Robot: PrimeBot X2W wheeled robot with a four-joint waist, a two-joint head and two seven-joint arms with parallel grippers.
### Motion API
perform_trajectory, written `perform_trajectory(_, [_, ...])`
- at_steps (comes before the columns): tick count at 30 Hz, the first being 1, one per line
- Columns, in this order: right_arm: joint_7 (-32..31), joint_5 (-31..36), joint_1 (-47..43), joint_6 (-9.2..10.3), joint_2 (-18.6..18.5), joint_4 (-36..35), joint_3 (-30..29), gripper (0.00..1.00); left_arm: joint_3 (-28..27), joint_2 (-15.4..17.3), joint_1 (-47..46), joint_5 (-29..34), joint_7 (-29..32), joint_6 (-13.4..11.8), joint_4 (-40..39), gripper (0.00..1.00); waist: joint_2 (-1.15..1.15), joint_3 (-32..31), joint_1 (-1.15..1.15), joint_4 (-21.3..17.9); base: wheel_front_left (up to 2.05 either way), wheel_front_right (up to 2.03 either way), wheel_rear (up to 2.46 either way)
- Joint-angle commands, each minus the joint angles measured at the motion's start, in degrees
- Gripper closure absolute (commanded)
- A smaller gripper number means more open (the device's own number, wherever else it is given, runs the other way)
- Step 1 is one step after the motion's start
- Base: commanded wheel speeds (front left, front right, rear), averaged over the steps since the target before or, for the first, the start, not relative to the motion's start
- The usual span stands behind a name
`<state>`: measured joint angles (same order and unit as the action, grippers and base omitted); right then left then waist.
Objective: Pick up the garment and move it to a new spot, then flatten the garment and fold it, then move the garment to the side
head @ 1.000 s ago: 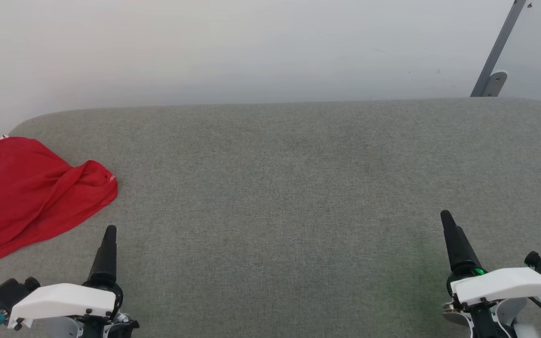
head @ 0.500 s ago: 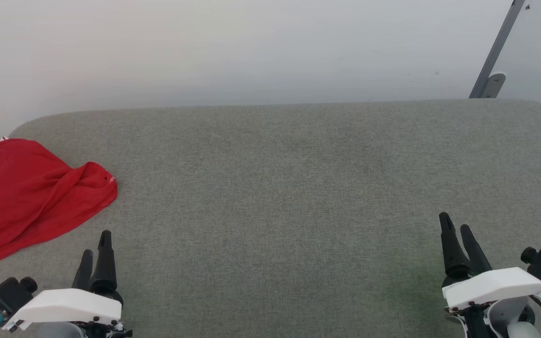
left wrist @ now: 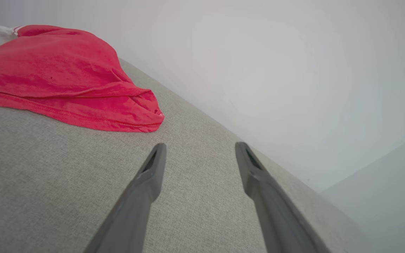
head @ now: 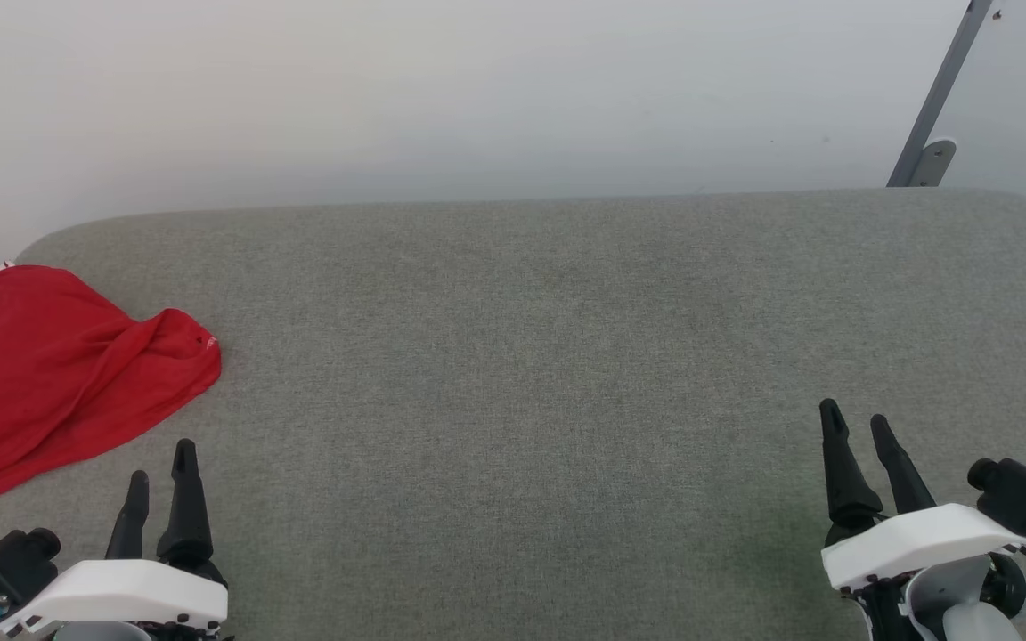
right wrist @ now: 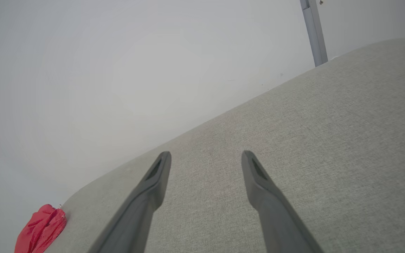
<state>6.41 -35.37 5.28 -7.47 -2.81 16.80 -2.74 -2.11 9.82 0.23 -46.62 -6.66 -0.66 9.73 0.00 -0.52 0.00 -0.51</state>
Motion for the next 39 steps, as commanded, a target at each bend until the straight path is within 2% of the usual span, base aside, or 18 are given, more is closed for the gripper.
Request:
perform_trajectory(1, [0.65, 2.0, 1.07, -0.03, -0.36, -0.44, 0.15, 0.0, -0.28, 0.37, -0.12, 1.87, -0.68, 0.45, -0.74, 0.0, 0.0, -0.02, 0.0, -0.01, 0.0, 0.0, 0.0])
perform_trajectory(24, [4.18, 16.35, 1.17, -0.03, -0.45, -0.19, 0.76, 0.0, -2.45, -1.04, 1.62, 17.53, -4.2, 3.38, -1.51, 0.0, 0.0, -0.29, 0.0, -0.21, 0.0, 0.0, 0.0])
perform_trajectory(39, [5.99, 23.33, 1.27, -0.03, -0.62, 0.09, 1.4, 0.0, -2.87, -1.0, 2.27, 24.73, -5.96, 4.69, -1.3, 0.0, 0.0, -0.44, 0.0, -0.3, 0.0, 0.0, 0.0])
